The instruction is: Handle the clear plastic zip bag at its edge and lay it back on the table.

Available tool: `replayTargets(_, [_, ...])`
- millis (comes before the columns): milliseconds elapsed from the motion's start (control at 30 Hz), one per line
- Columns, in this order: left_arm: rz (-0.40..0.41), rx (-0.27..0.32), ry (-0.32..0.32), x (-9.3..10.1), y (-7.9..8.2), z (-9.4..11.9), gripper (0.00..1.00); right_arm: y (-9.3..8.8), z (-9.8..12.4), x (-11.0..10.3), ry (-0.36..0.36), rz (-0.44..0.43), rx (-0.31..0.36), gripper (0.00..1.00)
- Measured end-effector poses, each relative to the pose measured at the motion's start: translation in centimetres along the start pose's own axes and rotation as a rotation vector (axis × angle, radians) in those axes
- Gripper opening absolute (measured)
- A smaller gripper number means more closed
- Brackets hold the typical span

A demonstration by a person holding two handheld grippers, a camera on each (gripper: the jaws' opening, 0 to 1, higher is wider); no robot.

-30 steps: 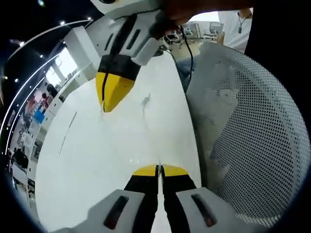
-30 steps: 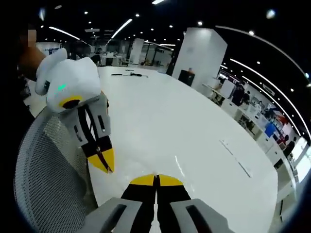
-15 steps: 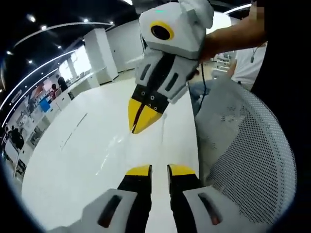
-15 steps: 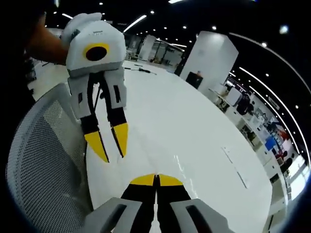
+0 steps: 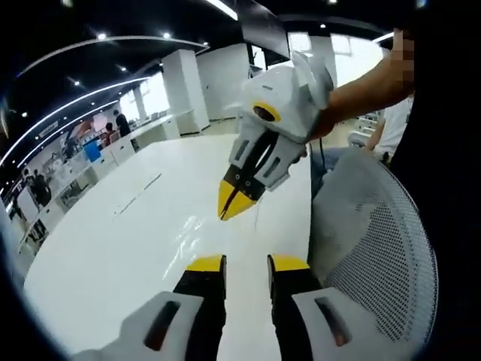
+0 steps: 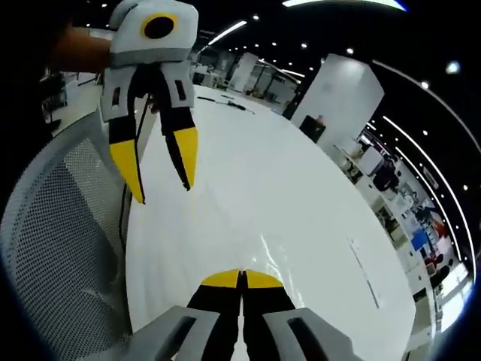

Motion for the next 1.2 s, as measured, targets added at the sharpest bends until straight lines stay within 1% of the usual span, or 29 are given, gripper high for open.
replayTargets(100, [0.031, 0.015, 0.03, -0.3, -0.7, 0.8, 0.24, -0.2, -0.5, -0.2, 0.01, 0.02, -0.009, 0.0])
replayTargets(200, [0.077, 0.026, 0.073, -0.8, -1.9, 1.8, 0.29, -0.4, -1.1, -0.2, 0.018, 0.021, -0.019, 0.0])
replayTargets(267, [0.09, 0.029, 0.089, -1.0, -2.5, 2.3, 0.32, -0.6, -1.5, -0.2, 0.021, 0.027, -0.021, 0.0])
replayTargets(300, [0.114, 0.04, 0.104, -1.1, -3.0, 2.6, 0.33, -0.7, -1.7, -0.1, 0.022, 0.033, -0.024, 0.0])
replayTargets(400, [0.178, 0.06, 0.125, -1.2, -4.1, 3.1, 0.33, -1.1, -2.3, 0.0, 0.022, 0.04, -0.026, 0.0])
replayTargets(467, [0.191, 0.067, 0.136, -1.0, -4.9, 3.3, 0.35, -1.3, -2.5, 0.0, 0.022, 0.046, -0.025, 0.0])
replayTargets(500, [0.196, 0.069, 0.138, -1.0, -5.1, 3.3, 0.35, -1.6, -2.7, 0.1, 0.023, 0.052, -0.03, 0.0])
replayTargets(533, [0.214, 0.06, 0.153, -0.8, -5.7, 3.2, 0.36, -1.8, -2.9, 0.1, 0.026, 0.055, -0.034, 0.0])
replayTargets(600, [0.218, 0.033, 0.164, -0.6, -6.6, 3.1, 0.36, -2.2, -3.2, 0.1, 0.032, 0.058, -0.045, 0.0])
replayTargets(700, [0.236, 0.018, 0.164, -0.2, -7.4, 2.8, 0.39, -2.5, -3.6, 0.1, 0.037, 0.049, -0.051, 0.0])
replayTargets(767, [0.269, 0.037, 0.164, -0.1, -7.6, 2.8, 0.41, -2.7, -3.9, 0.0, 0.042, 0.039, -0.052, 0.0])
replayTargets(833, [0.294, 0.082, 0.175, -0.1, -7.7, 2.9, 0.44, -3.0, -4.3, -0.1, 0.046, 0.032, -0.055, 0.0])
replayTargets(933, [0.318, 0.1, 0.177, -0.1, -7.9, 3.1, 0.49, -3.3, -4.9, -0.6, 0.058, 0.019, -0.063, 0.0])
replayTargets(967, [0.328, 0.114, 0.179, 0.0, -7.7, 3.3, 0.5, -3.3, -5.1, -0.7, 0.062, 0.02, -0.065, 0.0])
replayTargets(1100, [0.343, 0.155, 0.205, -0.3, -7.4, 3.8, 0.59, -3.5, -5.8, -1.4, 0.083, 0.018, -0.075, 0.0])
replayTargets(1200, [0.366, 0.172, 0.217, -0.3, -7.4, 3.7, 0.63, -3.7, -6.2, -2.2, 0.093, 0.03, -0.085, 0.0])
Point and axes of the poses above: the point that each gripper's makers call its tool centre point, and the gripper's own axes: z roughly backward along the fingers, x roughly to its right, y roughly out of its top, the point moved 5 cm from there along z, roughly backward along the fingers, and after that the axes turned 8 degrees about z, right-handed, at the moved point
